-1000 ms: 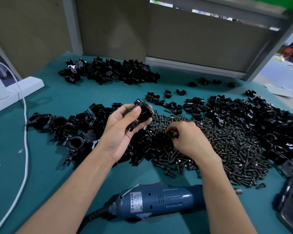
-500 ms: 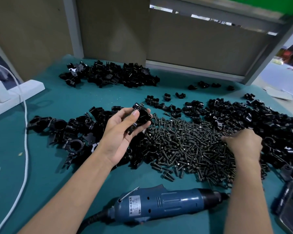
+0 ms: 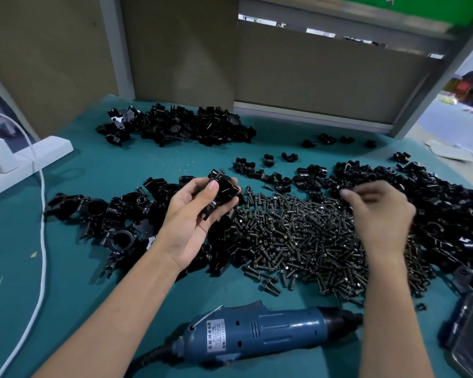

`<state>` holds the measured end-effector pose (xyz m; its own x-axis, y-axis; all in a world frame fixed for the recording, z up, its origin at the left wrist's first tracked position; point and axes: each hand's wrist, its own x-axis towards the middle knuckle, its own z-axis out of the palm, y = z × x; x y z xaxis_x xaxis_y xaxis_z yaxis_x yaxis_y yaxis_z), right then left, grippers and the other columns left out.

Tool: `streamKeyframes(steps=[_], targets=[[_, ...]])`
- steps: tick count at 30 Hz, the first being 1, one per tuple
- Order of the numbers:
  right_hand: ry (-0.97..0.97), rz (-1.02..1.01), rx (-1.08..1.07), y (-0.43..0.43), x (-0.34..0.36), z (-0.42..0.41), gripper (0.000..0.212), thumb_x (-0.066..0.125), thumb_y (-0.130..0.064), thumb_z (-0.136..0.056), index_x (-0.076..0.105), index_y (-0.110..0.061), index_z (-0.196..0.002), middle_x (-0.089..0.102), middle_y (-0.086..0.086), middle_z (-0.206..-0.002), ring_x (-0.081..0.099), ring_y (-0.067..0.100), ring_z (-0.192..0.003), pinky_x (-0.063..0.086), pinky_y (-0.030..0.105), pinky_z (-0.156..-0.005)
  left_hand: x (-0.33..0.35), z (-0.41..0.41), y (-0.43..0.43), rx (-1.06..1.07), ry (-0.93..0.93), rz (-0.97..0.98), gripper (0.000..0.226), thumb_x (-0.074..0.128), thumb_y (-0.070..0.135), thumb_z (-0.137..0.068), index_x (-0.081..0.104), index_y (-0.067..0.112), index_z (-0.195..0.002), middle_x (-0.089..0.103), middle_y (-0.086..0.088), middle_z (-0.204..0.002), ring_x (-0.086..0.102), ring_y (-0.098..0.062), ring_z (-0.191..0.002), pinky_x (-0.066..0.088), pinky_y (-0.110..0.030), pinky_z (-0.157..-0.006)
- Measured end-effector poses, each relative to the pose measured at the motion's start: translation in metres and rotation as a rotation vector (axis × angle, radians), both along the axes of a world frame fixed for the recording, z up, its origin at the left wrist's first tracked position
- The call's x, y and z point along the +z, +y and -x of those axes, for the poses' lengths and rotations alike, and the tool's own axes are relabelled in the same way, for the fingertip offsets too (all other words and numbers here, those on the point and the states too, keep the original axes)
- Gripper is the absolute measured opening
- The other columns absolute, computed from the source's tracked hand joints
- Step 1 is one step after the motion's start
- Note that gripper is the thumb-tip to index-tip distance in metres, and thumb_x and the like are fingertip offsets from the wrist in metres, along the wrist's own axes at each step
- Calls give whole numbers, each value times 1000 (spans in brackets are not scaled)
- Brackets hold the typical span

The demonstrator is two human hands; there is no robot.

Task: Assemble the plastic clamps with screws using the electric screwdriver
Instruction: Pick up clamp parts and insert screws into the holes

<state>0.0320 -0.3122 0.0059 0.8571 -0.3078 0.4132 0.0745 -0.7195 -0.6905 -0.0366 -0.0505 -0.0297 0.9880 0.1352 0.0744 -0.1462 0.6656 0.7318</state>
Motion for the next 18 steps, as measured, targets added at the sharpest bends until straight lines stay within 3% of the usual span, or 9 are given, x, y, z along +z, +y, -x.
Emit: streamKeyframes(steps=[2, 5, 9, 13, 18], targets=[[-74, -153, 270, 39, 8, 8, 18, 78, -18, -78, 67, -17, -92, 68, -7, -85, 63, -2, -71, 52, 11, -65, 0, 0, 0, 1, 1, 4, 16, 59, 13, -87, 59, 2, -99, 69, -22, -116, 64, -35, -116, 58, -31, -84], [-113, -234, 530, 88, 9, 19, 19, 80, -13, -77, 64, -21, -84, 67, -12, -80, 67, 0, -72, 54, 14, -70, 1, 0, 0, 4, -4, -7, 15, 59, 13, -86, 60, 3, -98, 70, -22, -114, 65, -34, -114, 58, -31, -84], [-160, -266, 618, 110, 3, 21, 16, 82, -15, -76, 66, -12, -79, 69, -8, -74, 67, 5, -68, 55, 21, -67, 2, -1, -2, 9, 23, -19, 23, 61, 14, -83, 57, 1, -102, 68, -22, -116, 68, -31, -108, 59, -31, -83], [-81, -247, 673, 115, -4, 19, 17, 82, -14, -76, 65, -15, -76, 68, -8, -73, 66, 6, -69, 57, 27, -70, 0, -1, 0, 3, 17, -36, 21, 63, 15, -80, 59, 5, -98, 73, -14, -102, 70, -27, -102, 59, -30, -80], [-65, -288, 787, 115, -6, 20, 17, 78, -10, -81, 69, -24, -78, 71, -9, -80, 68, 8, -81, 57, 35, -77, -1, -1, 3, -6, 28, 3, 27, 61, 14, -82, 55, 0, -104, 67, -18, -109, 69, -25, -101, 60, -33, -82]])
